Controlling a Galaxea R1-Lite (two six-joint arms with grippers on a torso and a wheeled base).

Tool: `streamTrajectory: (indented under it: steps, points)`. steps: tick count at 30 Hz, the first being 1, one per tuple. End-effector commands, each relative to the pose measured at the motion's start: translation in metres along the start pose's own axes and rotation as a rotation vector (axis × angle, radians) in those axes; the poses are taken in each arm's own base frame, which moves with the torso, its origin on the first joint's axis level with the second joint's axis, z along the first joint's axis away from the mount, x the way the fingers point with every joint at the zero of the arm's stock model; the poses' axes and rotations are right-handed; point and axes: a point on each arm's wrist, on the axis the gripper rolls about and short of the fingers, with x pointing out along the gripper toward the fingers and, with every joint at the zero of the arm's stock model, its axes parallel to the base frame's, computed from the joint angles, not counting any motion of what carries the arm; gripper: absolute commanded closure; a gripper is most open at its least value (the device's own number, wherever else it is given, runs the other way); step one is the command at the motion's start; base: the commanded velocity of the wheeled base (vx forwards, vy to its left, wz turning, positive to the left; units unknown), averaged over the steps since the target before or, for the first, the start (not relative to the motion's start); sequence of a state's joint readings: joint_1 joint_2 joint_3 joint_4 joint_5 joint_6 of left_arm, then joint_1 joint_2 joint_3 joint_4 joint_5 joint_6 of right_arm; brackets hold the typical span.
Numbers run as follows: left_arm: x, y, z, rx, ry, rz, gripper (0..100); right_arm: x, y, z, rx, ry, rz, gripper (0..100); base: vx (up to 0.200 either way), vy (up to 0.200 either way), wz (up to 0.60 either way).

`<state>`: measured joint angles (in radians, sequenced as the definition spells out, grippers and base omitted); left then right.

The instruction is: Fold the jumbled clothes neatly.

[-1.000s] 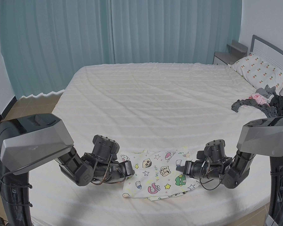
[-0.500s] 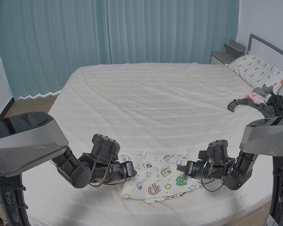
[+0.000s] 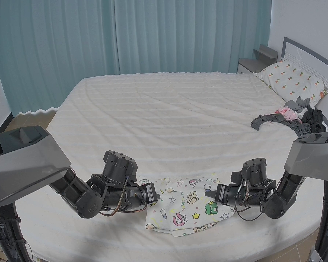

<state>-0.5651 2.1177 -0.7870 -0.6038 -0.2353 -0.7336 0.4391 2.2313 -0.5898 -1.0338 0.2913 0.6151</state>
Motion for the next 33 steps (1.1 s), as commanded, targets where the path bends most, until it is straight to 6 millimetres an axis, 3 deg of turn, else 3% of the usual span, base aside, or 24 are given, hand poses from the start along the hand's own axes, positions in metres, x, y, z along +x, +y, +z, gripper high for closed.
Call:
streamTrajectory:
  steps: [1, 33]
  points:
    - [-0.004, -0.01, -0.003, 0.017, 0.0, -0.025, 100, -0.018, 0.013, 0.015, -0.01, -0.045, 0.021, 100, 0.0, -0.2, 0.0]
    - [0.001, -0.021, -0.011, 0.032, 0.019, -0.048, 100, -0.031, 0.002, 0.014, 0.009, -0.044, -0.021, 100, 0.0, -0.2, 0.0]
